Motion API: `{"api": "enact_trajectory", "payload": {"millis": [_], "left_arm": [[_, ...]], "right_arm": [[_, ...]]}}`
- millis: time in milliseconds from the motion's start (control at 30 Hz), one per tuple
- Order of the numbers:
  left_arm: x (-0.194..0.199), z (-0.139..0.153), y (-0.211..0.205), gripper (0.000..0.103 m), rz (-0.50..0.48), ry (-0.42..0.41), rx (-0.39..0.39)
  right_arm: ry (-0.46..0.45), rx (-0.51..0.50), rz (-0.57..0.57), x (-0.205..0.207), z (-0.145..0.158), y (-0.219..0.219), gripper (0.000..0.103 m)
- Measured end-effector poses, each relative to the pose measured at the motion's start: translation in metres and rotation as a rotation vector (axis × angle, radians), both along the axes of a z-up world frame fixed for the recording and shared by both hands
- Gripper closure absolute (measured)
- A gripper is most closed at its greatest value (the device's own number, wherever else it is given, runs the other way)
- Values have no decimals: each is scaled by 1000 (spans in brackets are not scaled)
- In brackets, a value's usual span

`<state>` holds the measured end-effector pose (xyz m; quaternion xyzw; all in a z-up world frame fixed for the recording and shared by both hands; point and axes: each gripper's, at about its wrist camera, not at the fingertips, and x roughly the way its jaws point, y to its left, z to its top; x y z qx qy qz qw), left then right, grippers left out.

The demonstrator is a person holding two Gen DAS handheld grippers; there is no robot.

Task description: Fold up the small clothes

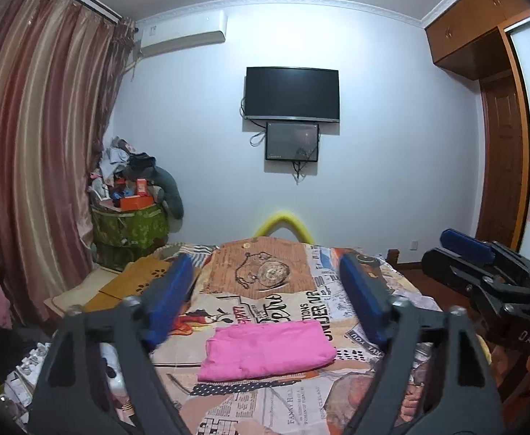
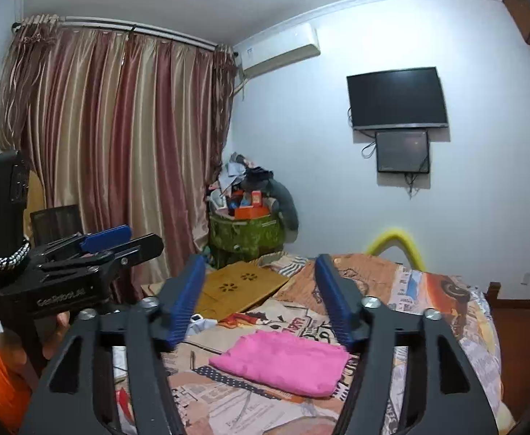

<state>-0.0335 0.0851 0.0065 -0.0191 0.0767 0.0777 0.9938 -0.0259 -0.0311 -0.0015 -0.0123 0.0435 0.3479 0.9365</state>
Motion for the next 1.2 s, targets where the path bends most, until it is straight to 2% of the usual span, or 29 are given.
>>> {"api": "enact_trajectory", "payload": {"millis": [133,300,1200], "left_arm": [[-8,-3,-4,1,13,-6,7],[-8,-4,-6,0,5,1,5],[-12,-11,-3,0,-12,15,-25]], "right_arm": [[-10,13,-35,-1,0,-4,15],[-3,26,-55,-1,1,-5,1],[23,20,-85,-10,-6,-17,1]]}}
